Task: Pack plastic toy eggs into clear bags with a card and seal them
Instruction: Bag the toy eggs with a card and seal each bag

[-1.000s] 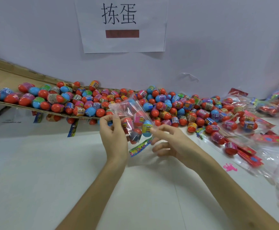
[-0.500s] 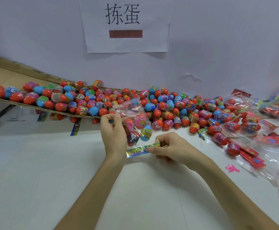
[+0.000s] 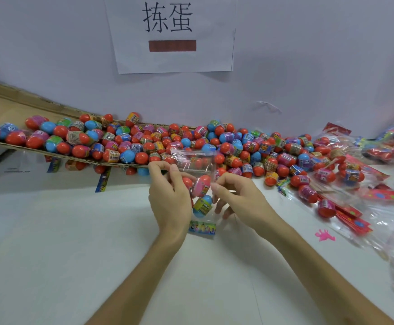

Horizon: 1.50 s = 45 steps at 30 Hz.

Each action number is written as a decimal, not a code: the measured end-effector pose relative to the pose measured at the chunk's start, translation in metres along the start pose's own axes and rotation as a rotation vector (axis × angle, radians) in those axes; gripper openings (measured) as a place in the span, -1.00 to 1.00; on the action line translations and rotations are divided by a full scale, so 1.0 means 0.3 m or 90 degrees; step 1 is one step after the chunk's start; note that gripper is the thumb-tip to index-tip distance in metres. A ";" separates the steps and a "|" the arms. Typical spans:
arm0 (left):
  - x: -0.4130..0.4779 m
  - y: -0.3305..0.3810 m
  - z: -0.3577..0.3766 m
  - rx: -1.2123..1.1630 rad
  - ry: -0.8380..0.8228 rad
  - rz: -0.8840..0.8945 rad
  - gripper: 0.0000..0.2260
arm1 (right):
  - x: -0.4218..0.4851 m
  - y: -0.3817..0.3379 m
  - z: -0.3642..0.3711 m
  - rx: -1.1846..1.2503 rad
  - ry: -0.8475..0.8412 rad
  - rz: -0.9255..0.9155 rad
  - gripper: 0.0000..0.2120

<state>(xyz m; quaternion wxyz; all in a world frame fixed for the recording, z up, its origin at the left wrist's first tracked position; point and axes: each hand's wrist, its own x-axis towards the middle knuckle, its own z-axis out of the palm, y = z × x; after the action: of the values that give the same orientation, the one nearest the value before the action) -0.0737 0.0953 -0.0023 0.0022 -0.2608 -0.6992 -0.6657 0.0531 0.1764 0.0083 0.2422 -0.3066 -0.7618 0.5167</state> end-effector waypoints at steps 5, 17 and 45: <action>0.007 0.011 -0.007 -0.041 0.000 -0.028 -0.86 | 0.000 0.005 0.013 -0.033 0.021 -0.063 -0.85; -0.026 0.021 0.010 -0.060 -0.075 0.051 -0.83 | 0.013 -0.005 0.010 0.193 0.109 0.006 -0.86; -0.024 0.008 0.026 -0.205 -0.093 -0.173 -0.79 | 0.007 0.005 -0.019 0.322 0.204 0.065 -0.96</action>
<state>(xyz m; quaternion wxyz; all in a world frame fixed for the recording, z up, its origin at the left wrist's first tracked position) -0.0638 0.0999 -0.0036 -0.1797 -0.2088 -0.6106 -0.7425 0.0559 0.1820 0.0090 0.4018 -0.3521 -0.5448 0.6464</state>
